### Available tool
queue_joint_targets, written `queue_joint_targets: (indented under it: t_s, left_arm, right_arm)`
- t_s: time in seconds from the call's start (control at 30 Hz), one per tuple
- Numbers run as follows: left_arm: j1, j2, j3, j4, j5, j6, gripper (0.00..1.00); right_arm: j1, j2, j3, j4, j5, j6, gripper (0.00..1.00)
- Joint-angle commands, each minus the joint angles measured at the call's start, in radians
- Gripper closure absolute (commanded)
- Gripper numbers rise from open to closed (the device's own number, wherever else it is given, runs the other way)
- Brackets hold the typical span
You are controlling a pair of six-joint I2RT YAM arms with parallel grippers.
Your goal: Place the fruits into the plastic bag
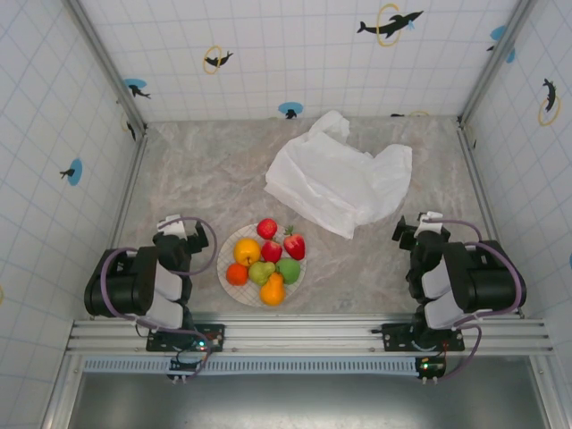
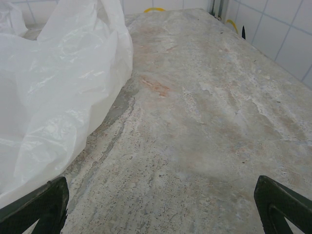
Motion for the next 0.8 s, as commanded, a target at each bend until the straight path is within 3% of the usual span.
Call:
queue_joint_targets:
  t_s: [0.0, 0.07, 0.17, 0.37, 0.43, 0.57, 0.77]
  left_arm:
    - [0.004, -0.099, 0.031, -0.107, -0.032, -0.034, 0.02]
    - [0.004, -0.175, 0.06, -0.232, -0.088, -0.071, 0.02]
    - [0.004, -0.273, 0.09, -0.352, -0.155, -0.189, 0.02]
    - [0.003, -0.424, 0.28, -0.716, -0.107, -0.493, 0.02]
    - [0.004, -0.421, 0.35, -0.798, -0.011, -0.539, 0.02]
    - [-0.058, -0.348, 0.452, -0.86, 0.201, -0.567, 0.02]
    - [-0.269, -0.113, 0.689, -0.991, 0.248, -0.46, 0.02]
  right_arm:
    - [0.019, -0.104, 0.006, -0.108, 0.039, -0.016, 0.0]
    - [0.023, -0.193, 0.053, -0.259, 0.067, -0.004, 0.0]
    - [0.015, -0.321, 0.065, -0.34, 0.065, 0.048, 0.0]
    - [0.013, -0.555, 0.181, -0.636, 0.078, 0.13, 0.0]
    - [0.019, -0.605, 0.214, -0.714, 0.049, 0.164, 0.0]
    - [0.051, -0.586, 0.3, -0.884, -0.003, 0.25, 0.0]
    - [0.067, -0.375, 0.442, -0.975, -0.071, 0.307, 0.01]
